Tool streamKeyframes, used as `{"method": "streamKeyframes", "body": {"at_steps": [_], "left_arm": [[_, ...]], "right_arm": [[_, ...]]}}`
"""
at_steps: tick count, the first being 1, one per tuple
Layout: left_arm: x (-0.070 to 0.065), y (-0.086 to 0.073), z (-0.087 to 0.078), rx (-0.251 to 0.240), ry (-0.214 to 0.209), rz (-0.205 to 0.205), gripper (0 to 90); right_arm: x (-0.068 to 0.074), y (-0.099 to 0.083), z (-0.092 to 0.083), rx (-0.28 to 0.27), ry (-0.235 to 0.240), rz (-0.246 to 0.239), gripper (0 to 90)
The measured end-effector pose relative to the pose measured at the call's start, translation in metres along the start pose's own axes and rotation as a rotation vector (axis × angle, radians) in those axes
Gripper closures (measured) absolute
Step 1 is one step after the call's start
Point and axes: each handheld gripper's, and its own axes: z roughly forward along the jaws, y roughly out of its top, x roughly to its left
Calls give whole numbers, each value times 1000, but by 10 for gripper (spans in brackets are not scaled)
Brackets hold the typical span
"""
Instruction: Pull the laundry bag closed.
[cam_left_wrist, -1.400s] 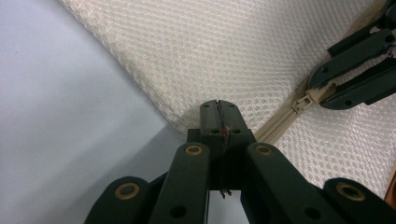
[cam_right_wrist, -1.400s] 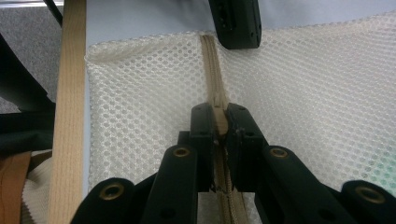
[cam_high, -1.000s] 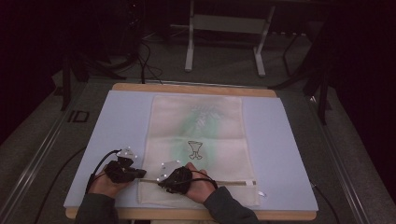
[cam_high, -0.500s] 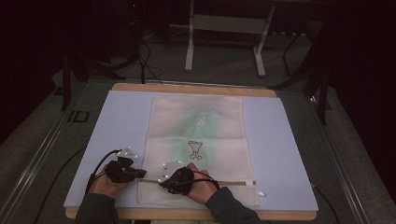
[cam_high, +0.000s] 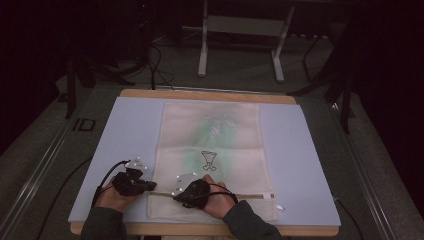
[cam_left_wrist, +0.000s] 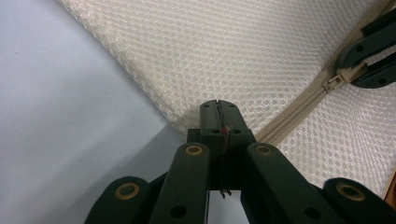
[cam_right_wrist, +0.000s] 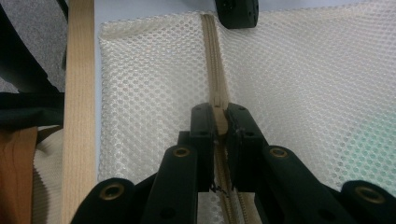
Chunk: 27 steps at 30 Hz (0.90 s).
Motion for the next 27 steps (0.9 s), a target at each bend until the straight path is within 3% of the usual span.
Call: {"method": "streamKeyframes", "body": {"at_steps": [27], "left_arm": [[0,0,0,2,0,-1,898]], "right_arm": [[-7,-14,-15,37,-11,3,822]]}}
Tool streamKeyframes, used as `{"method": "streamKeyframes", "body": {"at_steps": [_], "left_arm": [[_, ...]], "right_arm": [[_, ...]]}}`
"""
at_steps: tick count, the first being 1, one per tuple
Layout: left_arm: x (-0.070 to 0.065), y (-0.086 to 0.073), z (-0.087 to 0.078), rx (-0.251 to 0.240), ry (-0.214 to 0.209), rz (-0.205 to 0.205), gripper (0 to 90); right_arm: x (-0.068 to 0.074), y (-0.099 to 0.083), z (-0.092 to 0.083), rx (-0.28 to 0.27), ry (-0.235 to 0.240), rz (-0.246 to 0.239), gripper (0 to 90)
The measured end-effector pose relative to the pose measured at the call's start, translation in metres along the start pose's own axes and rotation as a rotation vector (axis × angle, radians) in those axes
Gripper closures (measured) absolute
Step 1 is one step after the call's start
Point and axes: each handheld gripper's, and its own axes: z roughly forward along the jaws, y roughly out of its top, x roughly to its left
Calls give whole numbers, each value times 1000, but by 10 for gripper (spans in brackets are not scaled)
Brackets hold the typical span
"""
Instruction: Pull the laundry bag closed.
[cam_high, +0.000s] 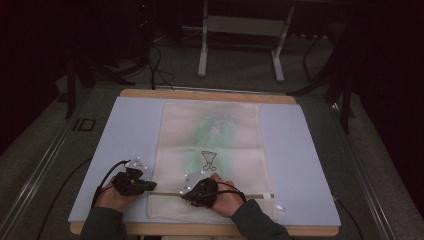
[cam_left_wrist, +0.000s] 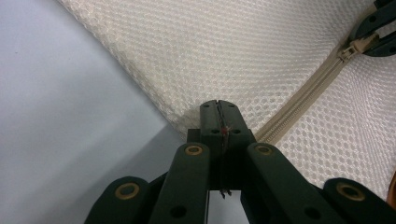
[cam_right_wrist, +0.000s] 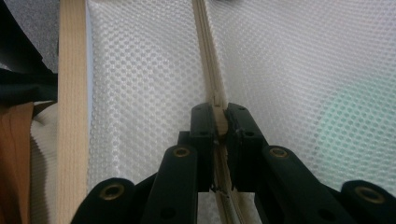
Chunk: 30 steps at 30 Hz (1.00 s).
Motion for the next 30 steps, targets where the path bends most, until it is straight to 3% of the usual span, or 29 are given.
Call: {"method": "streamKeyframes", "body": {"at_steps": [30], "left_arm": [[0,0,0,1,-2,0,898]], "right_arm": [[3,-14,-5,18,0,6,822]]}}
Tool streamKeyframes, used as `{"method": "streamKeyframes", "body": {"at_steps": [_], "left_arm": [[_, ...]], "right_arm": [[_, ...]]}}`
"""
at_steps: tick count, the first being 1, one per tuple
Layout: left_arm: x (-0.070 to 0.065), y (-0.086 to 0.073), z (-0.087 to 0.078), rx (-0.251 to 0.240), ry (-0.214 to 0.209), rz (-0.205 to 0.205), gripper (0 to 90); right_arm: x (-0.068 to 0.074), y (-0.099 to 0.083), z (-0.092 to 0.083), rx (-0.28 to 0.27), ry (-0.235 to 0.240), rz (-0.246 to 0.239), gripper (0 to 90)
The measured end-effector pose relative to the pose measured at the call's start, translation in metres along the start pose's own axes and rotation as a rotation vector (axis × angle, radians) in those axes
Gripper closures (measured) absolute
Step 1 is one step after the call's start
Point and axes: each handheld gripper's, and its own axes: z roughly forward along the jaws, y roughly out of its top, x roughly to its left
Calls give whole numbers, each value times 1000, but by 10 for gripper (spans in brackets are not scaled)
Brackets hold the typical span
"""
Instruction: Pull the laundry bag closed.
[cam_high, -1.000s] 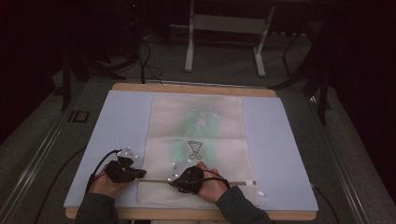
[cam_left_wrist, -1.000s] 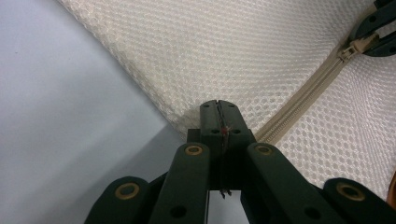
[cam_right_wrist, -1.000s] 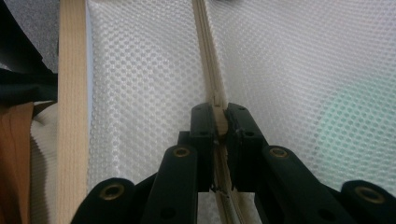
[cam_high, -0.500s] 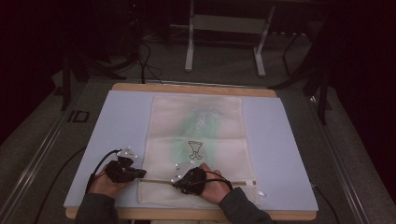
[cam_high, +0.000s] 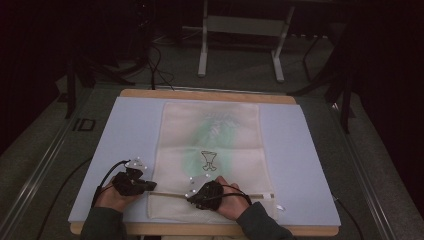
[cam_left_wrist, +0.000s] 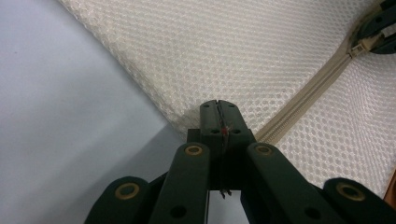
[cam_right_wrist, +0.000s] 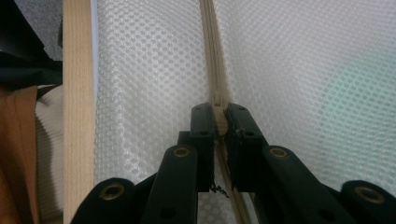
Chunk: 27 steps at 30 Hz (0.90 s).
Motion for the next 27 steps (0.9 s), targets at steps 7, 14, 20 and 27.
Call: {"method": "streamKeyframes", "body": {"at_steps": [7,14,20,27], "left_arm": [[0,0,0,0,1,0,898],[0,0,0,1,0,1,898],[0,0,0,1,1,0,898],[0,0,0,1,0,0,898]], "right_arm": [[-1,-4,-1,0,3,9,822],[-1,-5,-4,2,-2,6,822],[-2,-8,-7,7,-8,6,822],[-1,-12,-10,18,-15,9,822]]}}
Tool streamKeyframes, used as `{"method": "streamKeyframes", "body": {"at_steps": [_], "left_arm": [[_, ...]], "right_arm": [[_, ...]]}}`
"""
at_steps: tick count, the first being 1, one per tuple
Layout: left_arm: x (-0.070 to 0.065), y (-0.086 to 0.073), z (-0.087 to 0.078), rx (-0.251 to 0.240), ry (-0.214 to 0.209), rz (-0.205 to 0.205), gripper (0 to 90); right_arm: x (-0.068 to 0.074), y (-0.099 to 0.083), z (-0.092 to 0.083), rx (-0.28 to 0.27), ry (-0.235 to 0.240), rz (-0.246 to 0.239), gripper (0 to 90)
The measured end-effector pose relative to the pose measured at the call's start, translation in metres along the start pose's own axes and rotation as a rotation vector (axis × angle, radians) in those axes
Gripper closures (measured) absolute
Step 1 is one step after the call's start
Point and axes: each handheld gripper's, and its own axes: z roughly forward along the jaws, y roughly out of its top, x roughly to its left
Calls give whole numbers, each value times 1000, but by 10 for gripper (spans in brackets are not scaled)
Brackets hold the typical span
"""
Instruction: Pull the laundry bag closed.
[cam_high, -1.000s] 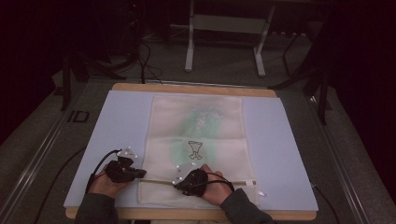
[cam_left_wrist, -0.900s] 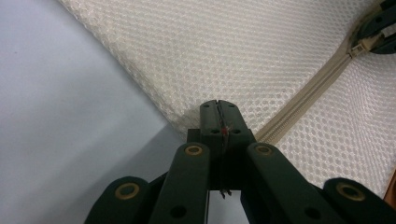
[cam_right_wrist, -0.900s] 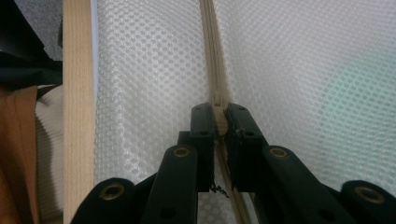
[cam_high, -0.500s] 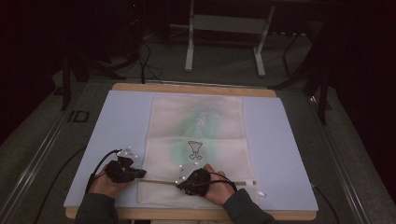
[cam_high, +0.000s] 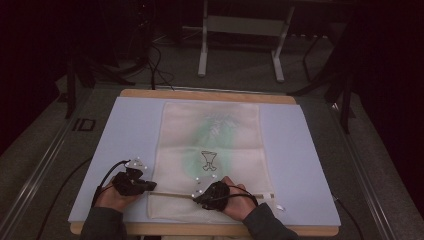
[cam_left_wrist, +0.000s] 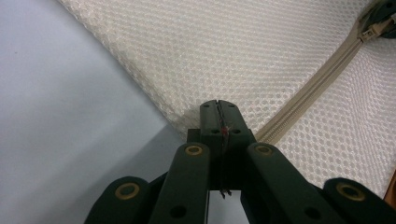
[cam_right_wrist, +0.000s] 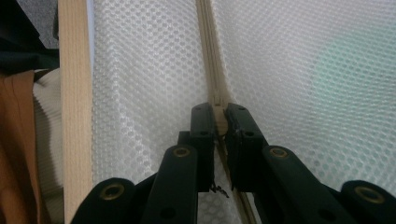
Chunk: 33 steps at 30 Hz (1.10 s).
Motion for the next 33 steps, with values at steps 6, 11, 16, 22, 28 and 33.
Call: {"method": "streamKeyframes", "body": {"at_steps": [6,11,16,22,28,33], "left_arm": [[0,0,0,-3,0,-4,898],[0,0,0,-2,-2,-4,898],[0,0,0,-2,-1,-4,898],[0,0,0,0,-2,-2,898],[0,0,0,-2,-1,-4,898],[0,0,0,-2,0,-1,898]], "right_arm": [[-1,-2,-1,5,1,-2,822],[-1,-5,-3,5,1,6,822],[-1,-9,-6,8,-5,14,822],[-2,-12,-8,9,-7,17,822],[-3,-17,-11,7,-11,24,822],[-3,-19,-13,3,-12,34,822]]}}
